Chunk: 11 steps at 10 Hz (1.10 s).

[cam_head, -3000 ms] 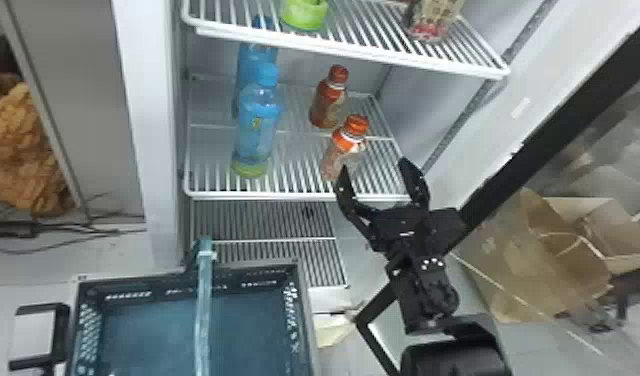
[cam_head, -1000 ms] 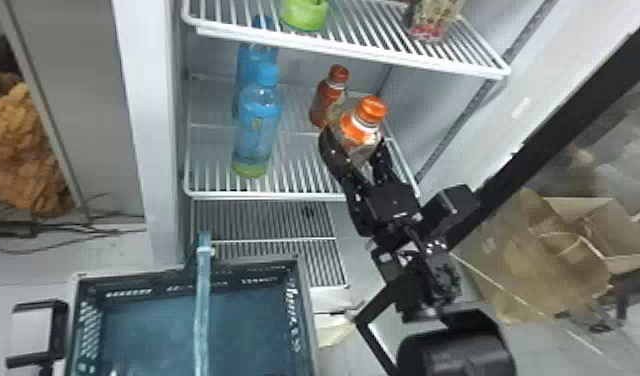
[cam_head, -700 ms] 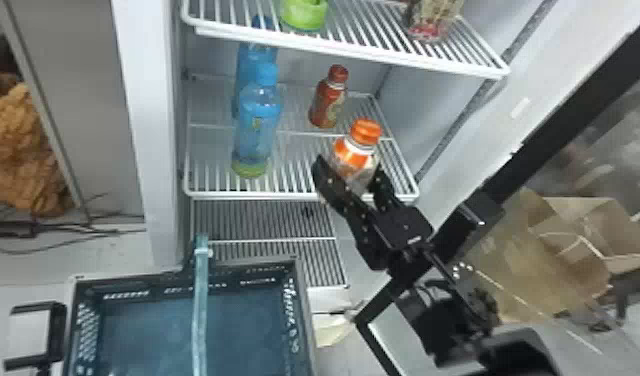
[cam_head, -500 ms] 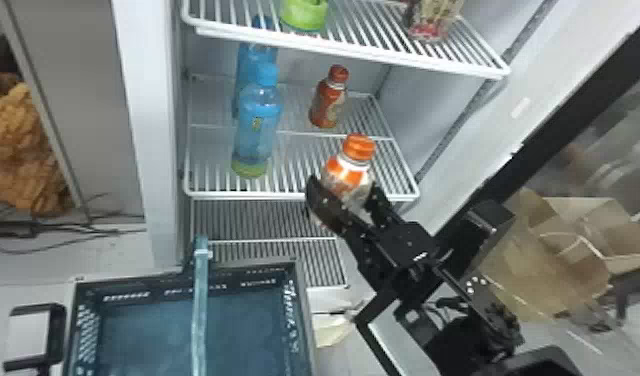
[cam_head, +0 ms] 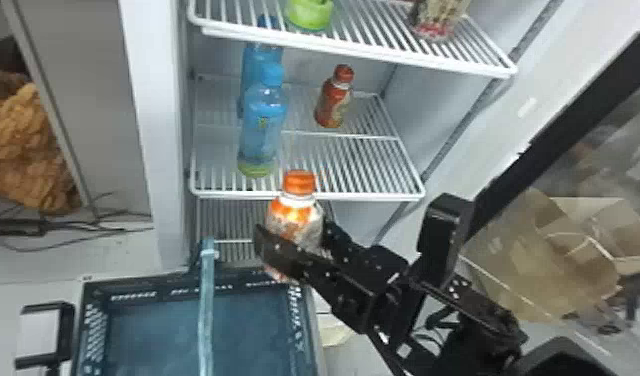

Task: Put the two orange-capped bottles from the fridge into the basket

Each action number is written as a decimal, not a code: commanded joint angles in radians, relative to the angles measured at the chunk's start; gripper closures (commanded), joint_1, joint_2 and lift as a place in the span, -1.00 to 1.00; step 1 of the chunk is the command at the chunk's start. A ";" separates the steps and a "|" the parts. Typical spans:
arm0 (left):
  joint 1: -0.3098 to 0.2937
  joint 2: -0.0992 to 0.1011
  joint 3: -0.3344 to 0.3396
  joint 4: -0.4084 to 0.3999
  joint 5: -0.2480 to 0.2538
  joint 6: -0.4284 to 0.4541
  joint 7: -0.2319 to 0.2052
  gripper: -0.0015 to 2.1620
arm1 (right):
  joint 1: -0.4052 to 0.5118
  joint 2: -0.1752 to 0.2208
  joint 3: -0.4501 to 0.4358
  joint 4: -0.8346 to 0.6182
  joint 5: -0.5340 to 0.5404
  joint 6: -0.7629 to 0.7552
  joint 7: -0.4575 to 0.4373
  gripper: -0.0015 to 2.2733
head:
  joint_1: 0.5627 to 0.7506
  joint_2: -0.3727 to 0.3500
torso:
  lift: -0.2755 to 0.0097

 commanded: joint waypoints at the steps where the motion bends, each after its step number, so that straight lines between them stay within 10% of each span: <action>1: 0.000 0.000 0.001 0.000 0.000 0.000 0.000 0.11 | -0.022 -0.011 0.008 -0.036 0.010 0.170 0.005 -0.17 | 0.41 -0.82 | -0.72; 7: -0.010 0.003 -0.005 0.000 -0.002 -0.005 0.000 0.11 | -0.147 -0.042 0.058 0.060 -0.016 0.452 0.055 -0.20 | 0.41 -0.78 | -0.72; 11: -0.007 0.003 -0.003 0.000 -0.002 -0.005 0.000 0.11 | -0.164 -0.043 0.064 0.055 0.020 0.467 0.058 -0.93 | 0.41 -0.78 | -0.72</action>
